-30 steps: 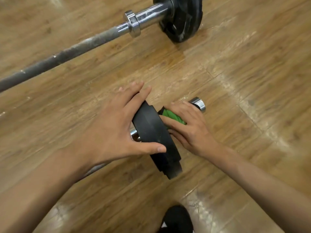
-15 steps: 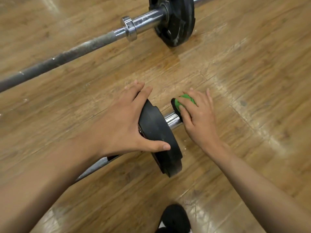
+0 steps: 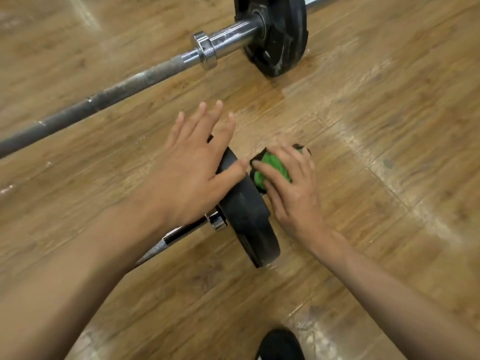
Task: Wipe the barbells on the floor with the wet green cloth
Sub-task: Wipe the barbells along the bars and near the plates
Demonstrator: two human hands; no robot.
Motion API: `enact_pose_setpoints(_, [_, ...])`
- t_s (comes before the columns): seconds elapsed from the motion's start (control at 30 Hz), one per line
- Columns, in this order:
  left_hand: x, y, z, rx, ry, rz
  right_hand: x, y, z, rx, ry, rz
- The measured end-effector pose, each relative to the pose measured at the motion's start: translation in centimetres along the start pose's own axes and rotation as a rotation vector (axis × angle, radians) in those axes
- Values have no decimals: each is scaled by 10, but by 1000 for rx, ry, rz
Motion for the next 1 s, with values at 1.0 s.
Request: enact_pose_setpoints(1.0, [33, 35, -38, -123, 136, 335, 58, -35, 37, 52, 12, 3])
Point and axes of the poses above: each hand's wrist, its own x-axis towards the middle knuckle, its own y-axis out of the back of the hand, z = x × y, the point moved 9 cm from there along x, towards the middle knuckle, and after that the axes turned 11 degrees about y, right-handed, at the moved point
